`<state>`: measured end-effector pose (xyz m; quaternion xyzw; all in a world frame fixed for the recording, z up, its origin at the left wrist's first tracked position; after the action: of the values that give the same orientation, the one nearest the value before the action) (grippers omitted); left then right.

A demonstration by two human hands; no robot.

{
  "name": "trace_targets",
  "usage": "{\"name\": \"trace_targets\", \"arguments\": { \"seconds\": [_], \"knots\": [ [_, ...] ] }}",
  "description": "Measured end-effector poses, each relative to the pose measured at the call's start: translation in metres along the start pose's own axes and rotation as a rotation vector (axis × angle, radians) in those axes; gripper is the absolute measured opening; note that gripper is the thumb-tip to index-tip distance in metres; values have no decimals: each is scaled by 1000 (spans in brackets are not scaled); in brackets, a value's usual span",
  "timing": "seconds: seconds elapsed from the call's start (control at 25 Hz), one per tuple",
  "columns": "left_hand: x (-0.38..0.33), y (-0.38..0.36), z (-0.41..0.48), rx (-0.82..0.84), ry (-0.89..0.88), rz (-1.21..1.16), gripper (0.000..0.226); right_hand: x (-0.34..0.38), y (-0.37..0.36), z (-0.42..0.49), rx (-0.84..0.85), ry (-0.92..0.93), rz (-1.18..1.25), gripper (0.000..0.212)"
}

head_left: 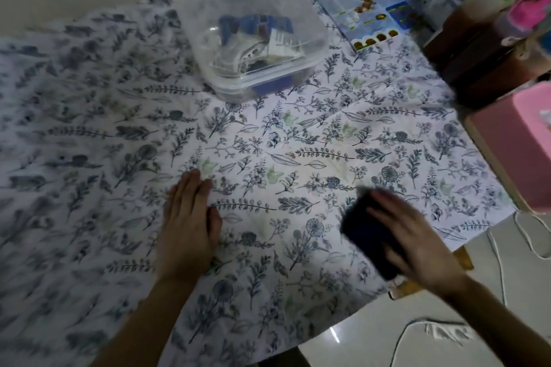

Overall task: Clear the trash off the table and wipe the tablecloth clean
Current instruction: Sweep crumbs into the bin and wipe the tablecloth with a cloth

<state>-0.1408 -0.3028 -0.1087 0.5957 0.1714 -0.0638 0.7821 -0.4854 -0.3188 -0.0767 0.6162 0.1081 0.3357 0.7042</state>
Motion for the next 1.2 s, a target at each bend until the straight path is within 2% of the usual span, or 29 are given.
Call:
{"name": "trace_targets", "arguments": {
  "seconds": [0.16, 0.28, 0.36, 0.44, 0.52, 0.68, 0.8, 0.96, 1.12, 1.16, 1.2],
  "knots": [
    [2, 1, -1, -9, -24, -30, 50, -45, 0, 64, -164, -371, -110, 52],
    [8, 0, -1, -12, -45, -131, 47, -5, -28, 121, -264, -485, -84, 45],
    [13, -1, 3, 21, -60, -256, 49, 41, -42, 144, -294, -437, -66, 46],
    [22, 2, 6, 83, -49, -427, 52, 95, -57, 150, -230, -332, -44, 50],
    [35, 10, 4, 114, -30, -488, 53, 145, -71, 146, -139, -210, -21, 54],
    [86, 45, -31, -4, -37, -204, 48, 212, -94, 100, 53, 120, -42, 56],
    [158, 82, -72, -41, 55, -3, 52, 197, -82, 69, 83, 209, -94, 57],
    [193, 94, -90, -28, 128, 38, 54, 149, -59, 84, 54, 75, -105, 57],
    [191, 95, -90, -63, 130, 30, 52, 127, -65, 149, -141, -428, -162, 56],
    [193, 94, -91, -67, 131, 28, 52, 138, -74, 163, -160, -489, -155, 55],
    [194, 94, -91, -74, 130, 26, 52, 158, -84, 174, -173, -466, -151, 52]
  ]
}}
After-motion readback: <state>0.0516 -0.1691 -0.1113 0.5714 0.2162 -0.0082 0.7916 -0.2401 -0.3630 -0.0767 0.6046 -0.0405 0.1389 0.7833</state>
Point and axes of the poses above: each hand's wrist, its own z-axis towards the middle knuckle, its own y-axis out of the back of the hand, x = y × z, the point moved 7 cm from there along z, towards the middle knuckle, and after that the axes turned 13 degrees about -x, right-handed, at the moved point
